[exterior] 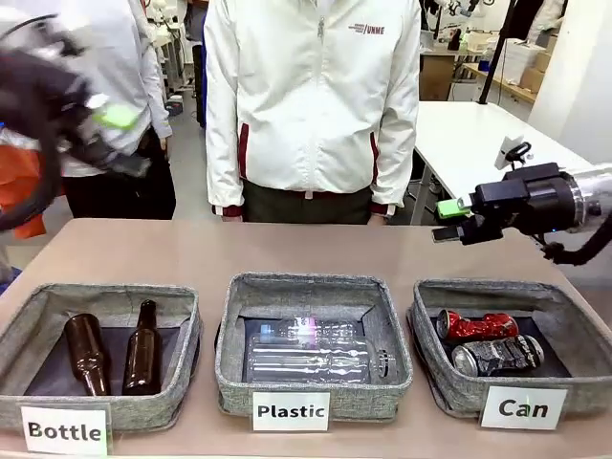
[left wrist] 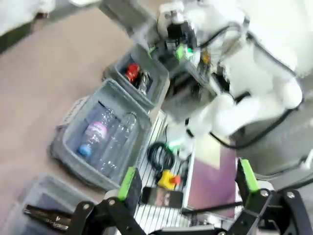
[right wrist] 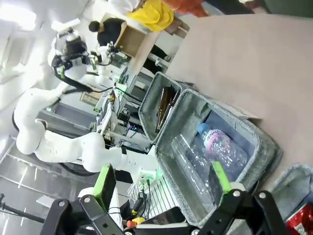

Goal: Sort the can waste into the basket.
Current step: Pick up the can waste from the table and place it in the right Fabric basket.

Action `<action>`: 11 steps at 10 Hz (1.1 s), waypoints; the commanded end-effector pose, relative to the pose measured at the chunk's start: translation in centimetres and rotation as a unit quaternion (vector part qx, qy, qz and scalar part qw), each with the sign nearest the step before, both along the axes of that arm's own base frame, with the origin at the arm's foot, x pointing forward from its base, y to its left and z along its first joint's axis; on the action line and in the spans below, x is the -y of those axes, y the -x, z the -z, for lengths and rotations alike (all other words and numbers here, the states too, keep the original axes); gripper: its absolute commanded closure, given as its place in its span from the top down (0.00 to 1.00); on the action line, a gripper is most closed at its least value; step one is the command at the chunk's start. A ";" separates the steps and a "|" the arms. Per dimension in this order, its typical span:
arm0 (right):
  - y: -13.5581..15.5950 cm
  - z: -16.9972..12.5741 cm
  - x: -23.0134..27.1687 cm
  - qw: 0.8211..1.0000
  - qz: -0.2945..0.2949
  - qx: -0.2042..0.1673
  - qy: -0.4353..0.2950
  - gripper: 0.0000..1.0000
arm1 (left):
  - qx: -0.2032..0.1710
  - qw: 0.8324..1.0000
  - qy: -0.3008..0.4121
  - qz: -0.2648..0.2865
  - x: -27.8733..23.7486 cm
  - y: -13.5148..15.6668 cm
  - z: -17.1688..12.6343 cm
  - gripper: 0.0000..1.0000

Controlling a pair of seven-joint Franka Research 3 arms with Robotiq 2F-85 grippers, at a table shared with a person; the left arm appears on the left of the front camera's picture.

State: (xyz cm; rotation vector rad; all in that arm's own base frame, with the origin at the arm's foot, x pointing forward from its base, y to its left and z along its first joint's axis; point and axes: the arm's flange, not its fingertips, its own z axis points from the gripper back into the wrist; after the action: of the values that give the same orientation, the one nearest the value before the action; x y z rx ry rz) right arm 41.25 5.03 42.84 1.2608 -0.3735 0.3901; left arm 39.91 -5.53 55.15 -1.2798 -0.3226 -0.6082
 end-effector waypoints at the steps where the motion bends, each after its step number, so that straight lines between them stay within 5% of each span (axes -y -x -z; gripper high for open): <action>1: -1.0 -0.6 -1.1 1.000 -0.018 -0.015 0.018 1.00 | -0.013 0.995 0.067 -0.067 -3.2 5.0 5.4 1.00; 3: -1.3 -0.6 -1.3 1.000 -0.005 -0.020 0.010 1.00 | -0.046 0.987 0.103 -0.111 -5.0 5.3 8.9 1.00; 4: -1.3 -0.7 -0.8 1.000 0.017 -0.018 -0.008 1.00 | -0.032 0.995 0.063 -0.068 -4.8 5.2 6.8 1.00; 11: -0.8 -0.1 -1.1 1.000 -0.015 -0.003 0.006 1.00 | -0.032 0.995 0.063 -0.068 -4.8 5.2 6.8 1.00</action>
State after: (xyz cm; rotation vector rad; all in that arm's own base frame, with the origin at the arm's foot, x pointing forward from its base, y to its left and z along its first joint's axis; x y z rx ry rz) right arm 42.12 5.89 42.95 1.2587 -0.3523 0.4025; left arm 34.89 -0.91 48.30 -1.3743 -0.4086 -0.4341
